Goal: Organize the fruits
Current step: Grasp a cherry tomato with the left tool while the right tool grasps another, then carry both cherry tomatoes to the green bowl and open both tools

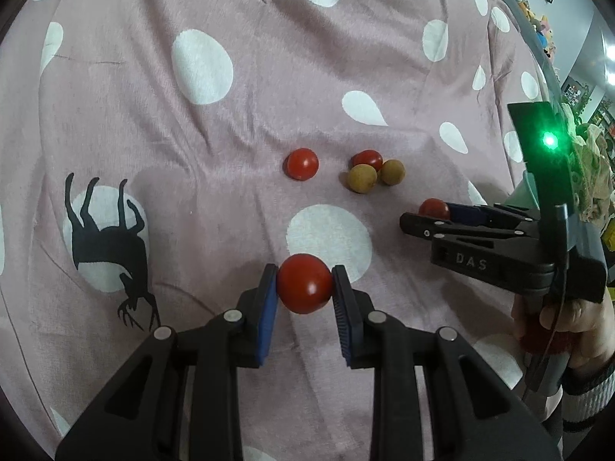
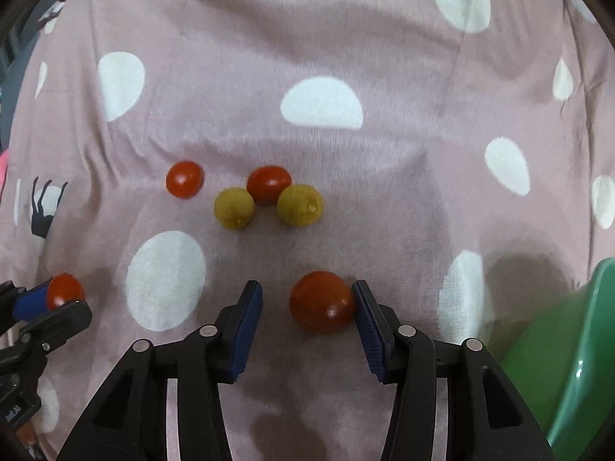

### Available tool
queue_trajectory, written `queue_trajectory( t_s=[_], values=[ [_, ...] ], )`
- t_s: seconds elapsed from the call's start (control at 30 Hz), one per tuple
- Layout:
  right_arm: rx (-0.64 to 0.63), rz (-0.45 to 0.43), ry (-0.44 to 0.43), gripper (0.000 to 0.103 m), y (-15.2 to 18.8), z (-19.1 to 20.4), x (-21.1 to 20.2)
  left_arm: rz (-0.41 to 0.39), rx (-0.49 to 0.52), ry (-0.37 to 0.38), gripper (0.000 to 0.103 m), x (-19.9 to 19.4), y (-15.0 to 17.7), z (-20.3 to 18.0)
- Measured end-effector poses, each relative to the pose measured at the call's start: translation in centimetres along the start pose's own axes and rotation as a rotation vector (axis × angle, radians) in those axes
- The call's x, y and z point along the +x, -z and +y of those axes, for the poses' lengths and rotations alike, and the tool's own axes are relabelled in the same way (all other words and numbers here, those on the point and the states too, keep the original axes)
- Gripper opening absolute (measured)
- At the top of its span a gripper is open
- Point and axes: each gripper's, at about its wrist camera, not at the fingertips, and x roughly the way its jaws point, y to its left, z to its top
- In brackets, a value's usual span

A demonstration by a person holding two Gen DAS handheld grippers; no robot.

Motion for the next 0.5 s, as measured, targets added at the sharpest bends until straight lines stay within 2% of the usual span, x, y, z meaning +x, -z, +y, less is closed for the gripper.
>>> queue_trajectory(
  t_s=[0.03,0.07,0.1,0.3,0.5],
  values=[
    [0.006,-0.002,-0.004,0.046,0.0,-0.2,-0.1,-0.001,-0.001,0.000,0.027,0.0,0.0,0.0],
    [0.009,-0.003,0.000,0.034,0.0,-0.4,-0.1,-0.002,-0.001,0.000,0.027,0.1,-0.1,0.0],
    [0.009,-0.004,0.007,0.032,0.1,-0.5,-0.2,-0.003,-0.001,0.000,0.027,0.0,-0.2,-0.1],
    [0.044,-0.016,-0.042,0.031,0.7,-1.0,-1.0,-0.013,-0.002,-0.010,0.027,-0.9,0.0,-0.1],
    [0.034,-0.070,-0.124,0.031,3.1,0.0,-4.5,-0.018,-0.022,-0.011,0.027,-2.5,1.1,-0.3]
  ],
)
